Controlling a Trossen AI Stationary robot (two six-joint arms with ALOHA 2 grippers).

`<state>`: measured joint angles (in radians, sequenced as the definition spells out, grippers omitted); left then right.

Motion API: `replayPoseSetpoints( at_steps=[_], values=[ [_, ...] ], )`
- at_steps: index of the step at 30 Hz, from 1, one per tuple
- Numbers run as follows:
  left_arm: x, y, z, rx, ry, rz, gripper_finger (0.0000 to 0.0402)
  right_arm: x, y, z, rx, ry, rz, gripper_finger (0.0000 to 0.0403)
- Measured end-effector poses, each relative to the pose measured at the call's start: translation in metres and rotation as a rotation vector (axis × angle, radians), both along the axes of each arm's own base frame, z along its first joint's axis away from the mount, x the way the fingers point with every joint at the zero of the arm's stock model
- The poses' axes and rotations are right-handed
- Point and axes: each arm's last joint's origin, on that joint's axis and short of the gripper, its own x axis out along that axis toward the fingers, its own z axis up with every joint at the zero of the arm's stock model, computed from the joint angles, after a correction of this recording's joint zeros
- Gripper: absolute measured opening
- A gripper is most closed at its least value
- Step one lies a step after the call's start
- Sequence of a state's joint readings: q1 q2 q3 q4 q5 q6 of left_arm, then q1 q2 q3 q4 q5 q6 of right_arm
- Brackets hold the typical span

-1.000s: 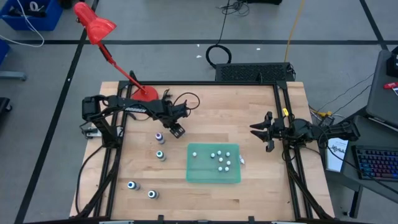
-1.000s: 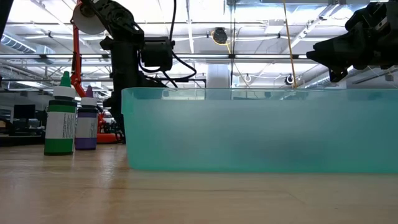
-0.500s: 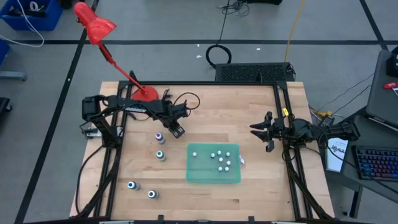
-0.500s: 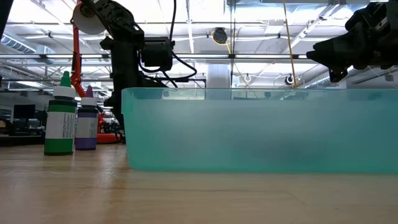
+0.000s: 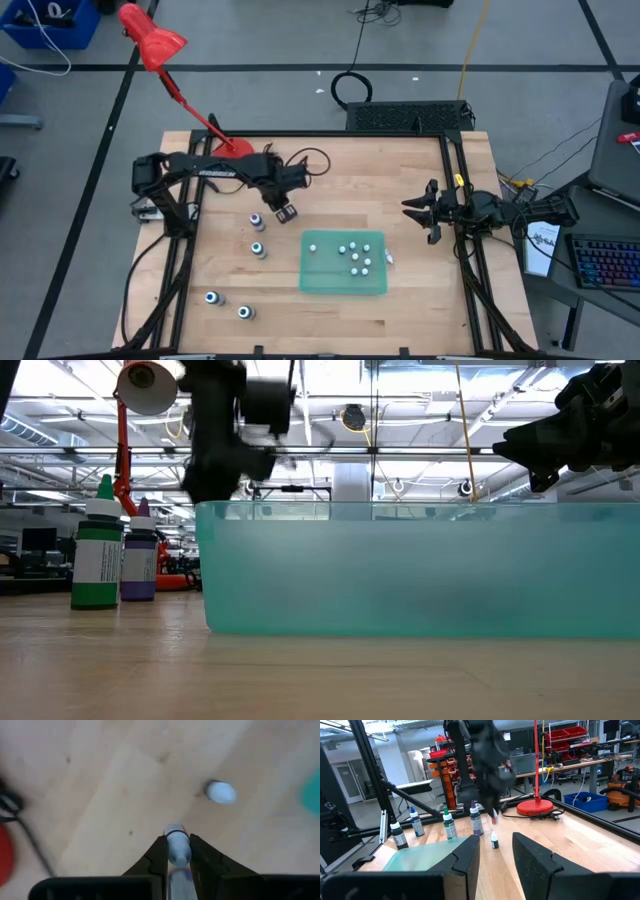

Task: Pick & Place food coloring
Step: Put the small orange food coloring bottle into the green bin

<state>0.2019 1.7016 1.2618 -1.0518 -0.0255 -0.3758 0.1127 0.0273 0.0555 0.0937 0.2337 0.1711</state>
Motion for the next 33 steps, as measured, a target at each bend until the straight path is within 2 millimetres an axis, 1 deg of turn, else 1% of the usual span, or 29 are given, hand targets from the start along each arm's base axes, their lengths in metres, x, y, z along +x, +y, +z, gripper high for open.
replayPoseSetpoints(
  at_steps=[3,6,8,10,12,15,17,21,23,27,31,33],
  values=[
    [0.012,-0.018,0.038,0.033,-0.036,-0.067,0.0055,0.000,0.000,0.000,0.000,0.000,0.000,0.0105],
    [0.023,-0.043,0.069,0.082,-0.125,-0.142,0.0055,0.000,0.000,0.000,0.000,0.000,0.000,0.0105],
    [0.028,-0.061,0.083,0.117,-0.189,-0.176,0.0055,0.000,0.000,0.000,0.000,0.000,0.000,0.0105],
    [0.035,-0.078,0.086,0.130,-0.222,-0.206,0.0055,0.000,0.000,0.000,0.000,0.000,0.000,0.0105],
    [0.041,-0.093,0.080,0.131,-0.210,-0.238,0.0055,0.000,0.000,0.000,0.000,0.000,0.000,0.0105],
    [0.058,-0.112,0.061,0.104,-0.170,-0.285,0.0055,0.000,0.000,0.000,0.000,0.000,0.000,0.0105],
    [0.072,-0.122,0.047,0.081,-0.136,-0.332,0.0055,0.000,0.000,0.000,0.000,0.000,0.000,0.0105],
    [0.105,-0.135,0.028,0.029,-0.082,-0.455,0.0055,0.000,0.000,0.000,0.000,0.000,0.000,0.0105],
    [0.118,-0.137,0.021,0.026,-0.042,-0.507,0.0055,0.000,0.000,0.000,0.000,0.000,0.000,0.0105],
    [0.136,-0.134,0.008,0.025,0.009,-0.567,0.0055,0.000,0.000,0.000,0.000,0.000,0.000,0.0105],
    [0.144,-0.124,-0.005,0.024,0.017,-0.564,0.0055,0.000,0.000,0.000,0.000,0.000,0.000,0.0105],
    [0.146,-0.120,-0.008,0.024,0.016,-0.547,0.0055,0.000,0.000,0.000,0.000,0.000,0.000,0.0105]
  ],
)
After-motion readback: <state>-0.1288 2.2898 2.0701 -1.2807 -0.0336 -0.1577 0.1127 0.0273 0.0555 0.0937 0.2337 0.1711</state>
